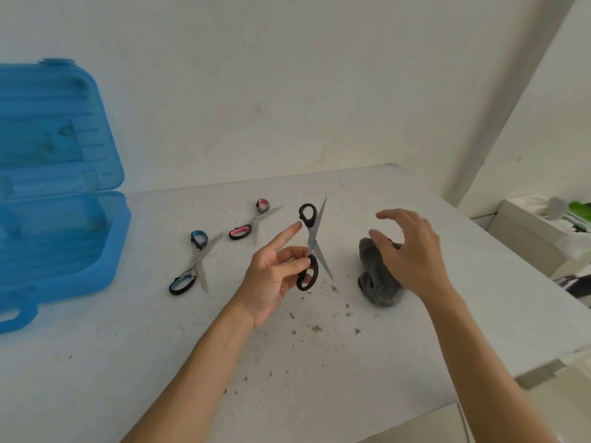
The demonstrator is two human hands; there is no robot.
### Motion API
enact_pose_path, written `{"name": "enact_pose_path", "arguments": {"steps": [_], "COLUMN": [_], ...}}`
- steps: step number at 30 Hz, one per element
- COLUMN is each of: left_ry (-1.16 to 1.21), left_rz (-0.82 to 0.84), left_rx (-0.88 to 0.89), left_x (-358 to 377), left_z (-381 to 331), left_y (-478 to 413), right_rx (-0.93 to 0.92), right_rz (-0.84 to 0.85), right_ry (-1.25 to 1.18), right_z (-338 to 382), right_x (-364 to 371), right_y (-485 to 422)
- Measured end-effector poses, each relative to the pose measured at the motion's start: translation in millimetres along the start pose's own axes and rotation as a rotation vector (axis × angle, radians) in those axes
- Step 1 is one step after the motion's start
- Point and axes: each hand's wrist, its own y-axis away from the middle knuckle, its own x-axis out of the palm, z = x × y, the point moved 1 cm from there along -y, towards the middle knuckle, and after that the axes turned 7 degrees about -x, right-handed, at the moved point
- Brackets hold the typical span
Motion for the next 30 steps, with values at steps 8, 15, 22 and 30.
{"name": "enact_pose_path", "arguments": {"steps": [8,15,22,30], "left_ry": [0.04,0.006,-0.169,-0.283], "left_rz": [0.131,0.05,-0.253,-0.423], "left_rx": [-0.063,0.05,0.305,0.32], "left_x": [2.3,-2.6,13.0,14.1], "left_z": [-9.6,-22.1,-27.1,-19.2], "left_y": [17.3,22.6,32.2,28.9], "right_rx": [-0.097,0.002,0.212,0.314], "right_rz": [0.406,0.303,0.285,-0.108], "right_ry": [-0.644,-0.97,-1.471,-1.123], "right_z": [30.3,56.2,77.0,106.5], "right_x": [19.3,38.1,53.2,64.4], "right_y": [-9.3,12.1,27.9,38.7]}}
